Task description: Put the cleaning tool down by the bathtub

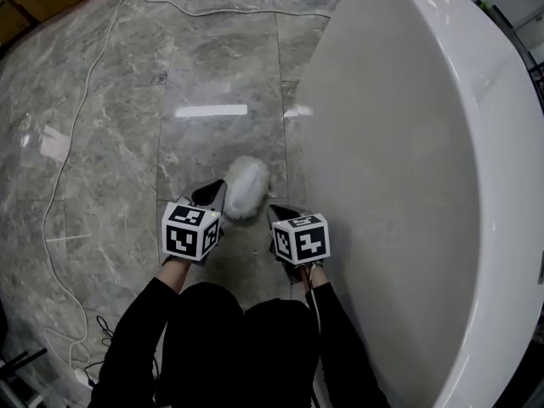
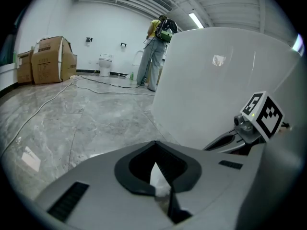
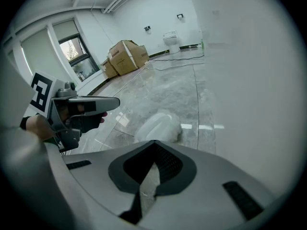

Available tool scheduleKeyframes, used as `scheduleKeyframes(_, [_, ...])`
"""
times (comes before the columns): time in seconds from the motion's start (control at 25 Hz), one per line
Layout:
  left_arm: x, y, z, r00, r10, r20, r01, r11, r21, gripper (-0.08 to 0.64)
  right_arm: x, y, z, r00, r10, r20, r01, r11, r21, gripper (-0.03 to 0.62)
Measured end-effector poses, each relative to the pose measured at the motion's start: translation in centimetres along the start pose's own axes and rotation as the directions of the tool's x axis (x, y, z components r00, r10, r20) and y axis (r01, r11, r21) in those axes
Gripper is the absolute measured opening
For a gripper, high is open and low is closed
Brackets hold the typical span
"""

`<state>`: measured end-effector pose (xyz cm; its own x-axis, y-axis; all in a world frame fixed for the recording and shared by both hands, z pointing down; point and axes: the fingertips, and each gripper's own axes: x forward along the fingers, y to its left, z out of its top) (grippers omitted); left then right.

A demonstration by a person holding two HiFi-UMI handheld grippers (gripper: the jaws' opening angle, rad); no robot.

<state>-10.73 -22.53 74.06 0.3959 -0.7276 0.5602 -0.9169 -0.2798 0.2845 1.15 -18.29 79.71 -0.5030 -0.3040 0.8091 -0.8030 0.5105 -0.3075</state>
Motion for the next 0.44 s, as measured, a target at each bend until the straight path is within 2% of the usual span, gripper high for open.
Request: scheduleKeyframes(0.44, [0.04, 0.7, -0.88, 1.0, 0.012, -0.01, -0.012, 0.999, -0.031, 0.008, 0.51, 0.29, -0.44, 1.0, 0.001, -0.019, -0.001, 1.0, -0.013, 0.0])
